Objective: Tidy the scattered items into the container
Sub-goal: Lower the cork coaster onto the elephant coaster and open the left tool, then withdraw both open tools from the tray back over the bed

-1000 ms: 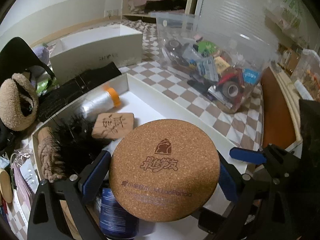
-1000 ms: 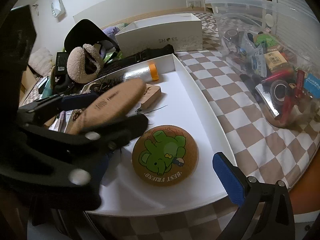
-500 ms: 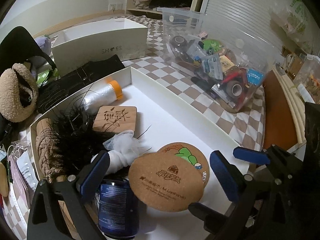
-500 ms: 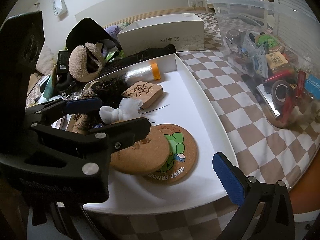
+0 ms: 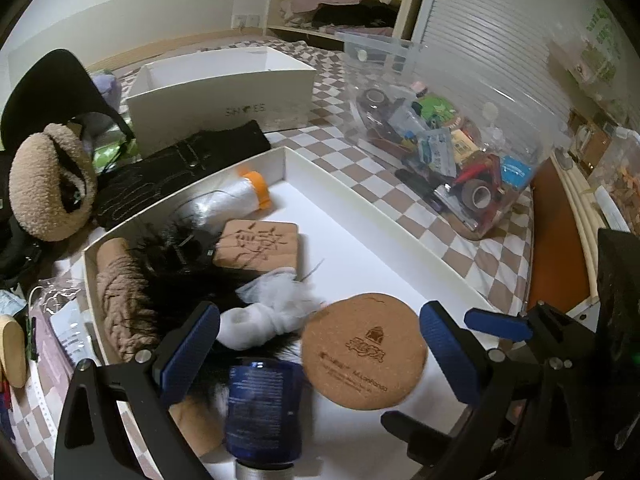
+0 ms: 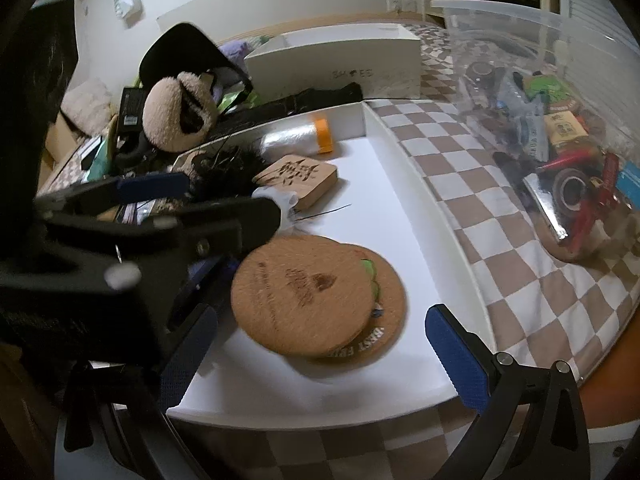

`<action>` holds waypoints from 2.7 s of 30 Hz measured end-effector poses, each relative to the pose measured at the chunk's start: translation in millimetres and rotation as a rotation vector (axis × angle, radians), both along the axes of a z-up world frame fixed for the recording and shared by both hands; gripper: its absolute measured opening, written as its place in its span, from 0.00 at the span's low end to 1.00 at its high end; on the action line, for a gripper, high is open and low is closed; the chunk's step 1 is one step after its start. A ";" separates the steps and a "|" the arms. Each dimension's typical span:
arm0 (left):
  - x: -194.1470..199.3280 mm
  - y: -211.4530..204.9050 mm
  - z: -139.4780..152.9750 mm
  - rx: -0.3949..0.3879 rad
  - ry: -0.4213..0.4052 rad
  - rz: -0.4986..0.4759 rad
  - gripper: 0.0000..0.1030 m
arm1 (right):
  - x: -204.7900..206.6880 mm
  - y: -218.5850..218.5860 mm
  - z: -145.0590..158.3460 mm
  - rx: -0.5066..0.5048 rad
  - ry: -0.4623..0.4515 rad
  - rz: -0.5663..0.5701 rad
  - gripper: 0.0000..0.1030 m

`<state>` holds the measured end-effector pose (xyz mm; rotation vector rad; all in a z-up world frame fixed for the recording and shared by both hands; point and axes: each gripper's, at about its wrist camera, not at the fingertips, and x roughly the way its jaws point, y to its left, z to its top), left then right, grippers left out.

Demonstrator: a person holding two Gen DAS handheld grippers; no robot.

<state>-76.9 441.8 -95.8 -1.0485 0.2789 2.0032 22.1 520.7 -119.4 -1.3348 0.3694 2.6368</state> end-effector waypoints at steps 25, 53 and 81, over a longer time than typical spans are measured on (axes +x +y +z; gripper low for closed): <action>-16.3 -55.1 18.8 0.035 0.037 0.087 0.98 | -18.3 -17.7 9.6 0.014 -0.007 -0.007 1.00; -48.0 -229.0 47.4 0.046 0.110 0.336 0.98 | -71.4 -129.2 55.8 0.033 0.081 0.121 1.00; -61.1 -383.8 17.4 -0.003 0.168 0.569 0.98 | -131.9 -230.0 34.8 -0.034 0.183 0.192 1.00</action>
